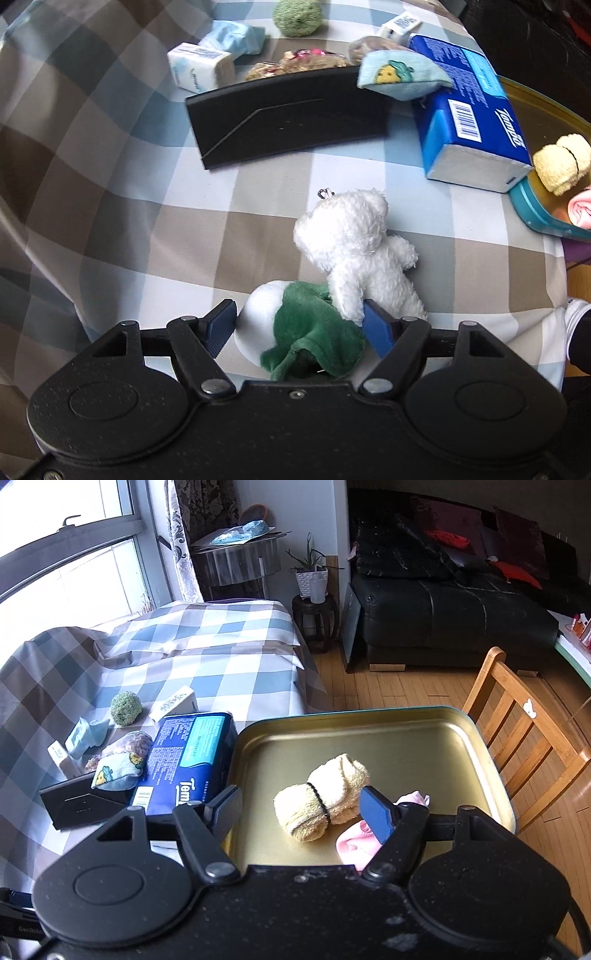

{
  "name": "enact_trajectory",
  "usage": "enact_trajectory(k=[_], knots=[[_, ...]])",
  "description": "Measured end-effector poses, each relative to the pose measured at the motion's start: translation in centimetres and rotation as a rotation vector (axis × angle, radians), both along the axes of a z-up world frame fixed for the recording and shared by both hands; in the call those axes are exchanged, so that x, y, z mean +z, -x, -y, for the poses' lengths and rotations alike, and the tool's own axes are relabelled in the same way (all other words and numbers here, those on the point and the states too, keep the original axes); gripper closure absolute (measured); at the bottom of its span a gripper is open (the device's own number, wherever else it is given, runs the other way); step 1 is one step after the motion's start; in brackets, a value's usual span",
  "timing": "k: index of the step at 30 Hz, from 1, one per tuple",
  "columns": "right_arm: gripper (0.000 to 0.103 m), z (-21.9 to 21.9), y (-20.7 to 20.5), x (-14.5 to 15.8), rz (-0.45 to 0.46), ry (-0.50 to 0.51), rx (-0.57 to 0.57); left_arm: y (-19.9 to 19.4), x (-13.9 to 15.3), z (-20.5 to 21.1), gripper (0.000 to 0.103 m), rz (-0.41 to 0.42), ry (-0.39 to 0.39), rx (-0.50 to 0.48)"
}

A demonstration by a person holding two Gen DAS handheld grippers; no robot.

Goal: Organize soft objects
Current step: 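Grasp the white fluffy plush with right gripper while left tool approaches the green plush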

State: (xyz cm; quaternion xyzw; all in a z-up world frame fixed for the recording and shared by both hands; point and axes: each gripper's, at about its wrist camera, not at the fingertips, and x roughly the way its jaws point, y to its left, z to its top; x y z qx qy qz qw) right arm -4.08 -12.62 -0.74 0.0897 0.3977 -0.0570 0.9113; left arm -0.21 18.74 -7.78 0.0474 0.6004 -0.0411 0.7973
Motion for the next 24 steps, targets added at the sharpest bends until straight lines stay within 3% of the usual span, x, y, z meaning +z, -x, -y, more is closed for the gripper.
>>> enact_trajectory(k=[10, 13, 18, 24], knots=[[0.03, -6.5, 0.4, -1.7, -0.04, -0.04, 0.238, -2.4, 3.5, -3.4, 0.035, 0.135, 0.071, 0.138], [0.03, -8.8, 0.5, -2.4, -0.051, -0.047, 0.296, -3.0, 3.3, -3.9, 0.035, 0.132, 0.104, 0.166], [0.027, -12.2, 0.2, -3.2, -0.071, -0.049, 0.361, -3.3, 2.5, -4.9, 0.035, 0.132, 0.083, 0.213], [0.026, -16.3, -0.9, -4.1, -0.098, -0.056, 0.418, -4.1, 1.9, -8.2, 0.035, 0.133, 0.071, 0.347]])
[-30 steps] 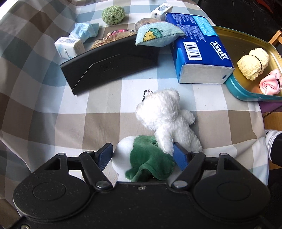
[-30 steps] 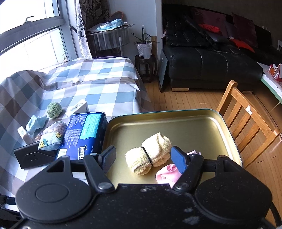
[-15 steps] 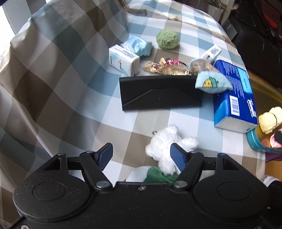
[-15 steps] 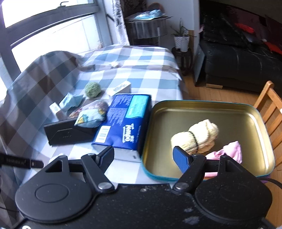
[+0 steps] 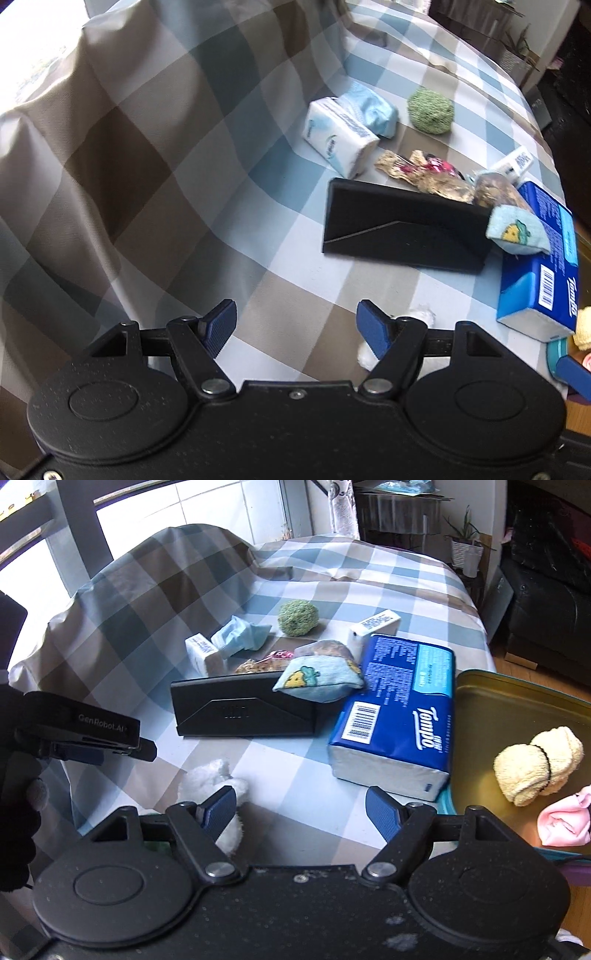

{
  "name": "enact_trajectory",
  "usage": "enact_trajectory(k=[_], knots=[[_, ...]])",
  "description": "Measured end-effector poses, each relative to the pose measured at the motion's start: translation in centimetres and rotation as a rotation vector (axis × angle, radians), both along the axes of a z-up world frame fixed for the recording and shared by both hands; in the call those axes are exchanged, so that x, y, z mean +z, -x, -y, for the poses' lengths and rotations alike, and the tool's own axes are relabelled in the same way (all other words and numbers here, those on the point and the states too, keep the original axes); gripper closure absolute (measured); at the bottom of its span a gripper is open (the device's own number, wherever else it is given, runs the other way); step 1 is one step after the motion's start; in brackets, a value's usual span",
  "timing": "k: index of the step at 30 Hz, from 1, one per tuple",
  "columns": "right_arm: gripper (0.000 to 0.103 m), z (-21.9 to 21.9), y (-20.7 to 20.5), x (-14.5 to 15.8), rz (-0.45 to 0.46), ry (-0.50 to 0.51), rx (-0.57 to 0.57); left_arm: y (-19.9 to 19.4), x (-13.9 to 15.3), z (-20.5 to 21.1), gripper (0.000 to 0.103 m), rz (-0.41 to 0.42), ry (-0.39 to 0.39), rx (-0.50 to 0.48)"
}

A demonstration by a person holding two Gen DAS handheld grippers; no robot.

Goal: Organize soft objects
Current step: 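Grasp the white fluffy plush with right gripper while left tool approaches the green plush, then grasp the green-and-white plush with left gripper while right gripper lifts the white plush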

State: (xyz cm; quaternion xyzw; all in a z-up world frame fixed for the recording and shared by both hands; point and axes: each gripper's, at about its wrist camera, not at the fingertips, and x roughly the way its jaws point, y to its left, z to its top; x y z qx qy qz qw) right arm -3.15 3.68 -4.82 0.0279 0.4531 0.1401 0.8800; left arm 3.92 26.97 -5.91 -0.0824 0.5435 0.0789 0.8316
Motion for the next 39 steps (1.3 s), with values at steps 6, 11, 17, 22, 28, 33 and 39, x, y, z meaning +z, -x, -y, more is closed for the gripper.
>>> enact_trajectory(k=[6, 11, 17, 22, 28, 33, 39], knots=[[0.02, -4.6, -1.3, -0.8, -0.017, -0.007, 0.061, -0.6, -0.3, -2.2, 0.035, 0.008, -0.006, 0.073], [0.018, -8.4, -2.3, -2.3, -0.044, 0.034, 0.126, -0.8, -0.7, -2.4, 0.035, -0.001, 0.0, 0.076], [0.034, -10.6, -2.9, -5.2, -0.106, 0.118, 0.158, -0.9, -0.8, -2.6, 0.035, -0.007, 0.008, 0.082], [0.055, -9.3, -2.5, -5.6, -0.138, 0.087, 0.163, -0.7, -0.8, -1.8, 0.035, -0.015, 0.007, 0.06], [0.055, -5.4, -1.1, -2.5, -0.063, 0.085, 0.12, -0.2, -0.6, 0.2, 0.035, -0.032, 0.006, 0.0], [0.055, -0.7, -0.2, 0.1, -0.01, 0.065, 0.046, 0.7, -1.1, 2.0, 0.035, -0.071, 0.016, -0.039], [0.054, 4.1, 0.6, 2.0, 0.057, 0.083, -0.03, 2.4, -1.6, 4.1, 0.035, -0.1, -0.005, -0.085]])
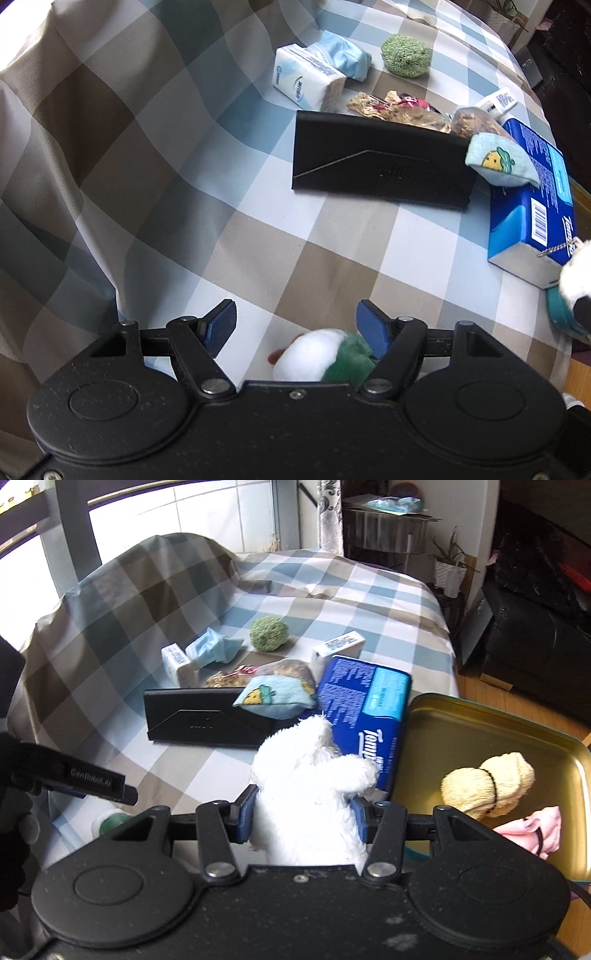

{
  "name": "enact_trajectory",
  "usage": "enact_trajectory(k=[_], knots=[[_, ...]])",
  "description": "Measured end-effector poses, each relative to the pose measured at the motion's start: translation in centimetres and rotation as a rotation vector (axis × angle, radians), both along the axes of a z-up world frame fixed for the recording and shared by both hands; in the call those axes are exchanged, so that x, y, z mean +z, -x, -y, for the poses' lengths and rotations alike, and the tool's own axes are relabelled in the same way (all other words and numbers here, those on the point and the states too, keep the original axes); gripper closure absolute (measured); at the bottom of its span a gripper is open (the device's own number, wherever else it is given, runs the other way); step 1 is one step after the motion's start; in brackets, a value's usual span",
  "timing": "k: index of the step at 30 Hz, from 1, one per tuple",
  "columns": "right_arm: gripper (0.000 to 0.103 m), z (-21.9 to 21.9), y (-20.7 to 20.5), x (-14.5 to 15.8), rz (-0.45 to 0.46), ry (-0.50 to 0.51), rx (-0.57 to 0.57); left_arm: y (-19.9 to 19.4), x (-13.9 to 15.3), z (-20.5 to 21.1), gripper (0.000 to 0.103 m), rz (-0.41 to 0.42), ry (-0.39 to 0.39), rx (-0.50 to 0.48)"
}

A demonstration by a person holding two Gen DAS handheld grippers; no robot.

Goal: Organize soft objects
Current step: 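Grasp the green-and-white plush with left gripper while right gripper lifts the white plush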

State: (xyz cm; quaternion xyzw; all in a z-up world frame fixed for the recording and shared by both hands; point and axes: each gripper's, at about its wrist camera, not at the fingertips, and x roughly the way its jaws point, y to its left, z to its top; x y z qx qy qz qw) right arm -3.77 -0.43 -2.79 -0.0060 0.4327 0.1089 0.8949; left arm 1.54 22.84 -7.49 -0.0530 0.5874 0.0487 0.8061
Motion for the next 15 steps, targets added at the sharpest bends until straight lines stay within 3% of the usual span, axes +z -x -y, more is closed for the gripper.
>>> enact_trajectory(k=[9, 15], knots=[[0.054, 4.8, 0.5, 0.6, 0.011, -0.096, -0.138, 1.9, -0.5, 2.7, 0.034, 0.019, 0.003, -0.088], [0.053, 5.4, 1.1, 0.9, 0.023, -0.1, -0.162, 2.2, -1.7, 3.8, 0.031, 0.018, -0.056, -0.123]])
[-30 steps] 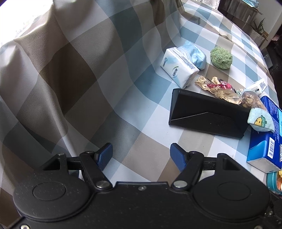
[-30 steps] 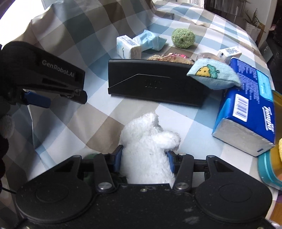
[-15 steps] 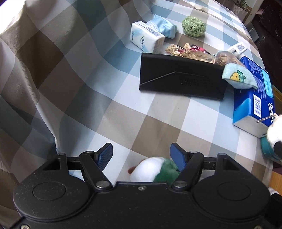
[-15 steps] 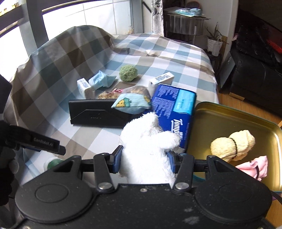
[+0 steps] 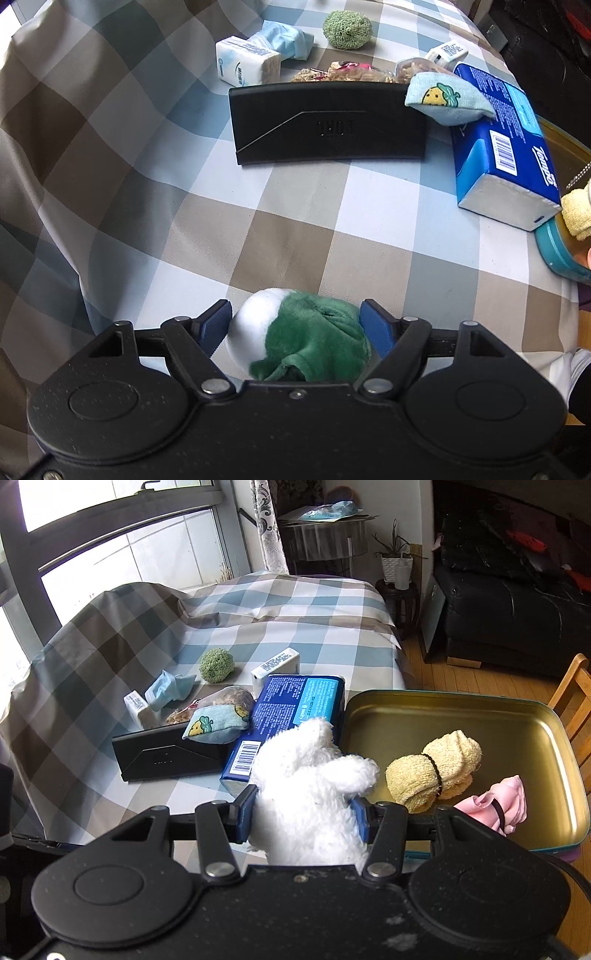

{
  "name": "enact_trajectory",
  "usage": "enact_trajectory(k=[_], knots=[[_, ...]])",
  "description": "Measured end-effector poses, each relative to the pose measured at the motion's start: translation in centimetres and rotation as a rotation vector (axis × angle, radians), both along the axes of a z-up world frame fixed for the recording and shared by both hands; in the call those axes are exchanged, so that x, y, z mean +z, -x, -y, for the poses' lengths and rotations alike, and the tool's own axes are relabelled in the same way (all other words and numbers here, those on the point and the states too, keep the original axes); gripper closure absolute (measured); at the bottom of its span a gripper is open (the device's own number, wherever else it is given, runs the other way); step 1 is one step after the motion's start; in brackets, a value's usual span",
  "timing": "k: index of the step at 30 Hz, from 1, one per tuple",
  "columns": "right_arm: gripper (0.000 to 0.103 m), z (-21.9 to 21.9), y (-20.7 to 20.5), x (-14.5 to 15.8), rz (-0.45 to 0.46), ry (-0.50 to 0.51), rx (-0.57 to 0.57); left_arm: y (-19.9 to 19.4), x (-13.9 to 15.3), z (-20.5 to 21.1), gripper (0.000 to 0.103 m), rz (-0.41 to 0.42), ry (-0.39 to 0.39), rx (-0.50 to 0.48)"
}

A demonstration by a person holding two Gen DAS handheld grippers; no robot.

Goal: Organize soft objects
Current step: 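Grasp the green-and-white plush with left gripper while right gripper lifts the white plush, then carry both plushes over the tin tray and open both grippers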

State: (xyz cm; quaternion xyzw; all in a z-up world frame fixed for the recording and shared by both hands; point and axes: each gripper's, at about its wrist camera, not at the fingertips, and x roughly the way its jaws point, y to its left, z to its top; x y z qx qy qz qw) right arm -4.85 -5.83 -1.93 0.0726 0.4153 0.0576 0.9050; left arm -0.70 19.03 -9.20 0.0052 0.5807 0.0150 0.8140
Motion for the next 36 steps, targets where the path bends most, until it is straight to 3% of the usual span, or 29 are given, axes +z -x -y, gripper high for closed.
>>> enact_trajectory(k=[9, 16, 25, 36], knots=[[0.053, 1.2, -0.1, 0.0, -0.019, -0.022, -0.054, 0.4, -1.3, 0.1, 0.027, -0.019, 0.002, -0.023], [0.053, 1.4, 0.0, 0.0, -0.02, -0.016, -0.074, 0.5, -1.3, 0.2, 0.037, -0.017, 0.02, -0.035], [0.053, 3.7, 0.1, 1.1, 0.012, -0.018, -0.151, -0.7, 3.2, 3.5, 0.037, 0.076, 0.078, -0.119], [0.053, 14.1, -0.8, 4.3, 0.118, 0.004, -0.439, -4.1, 9.5, 11.1, 0.036, 0.22, 0.174, -0.296]])
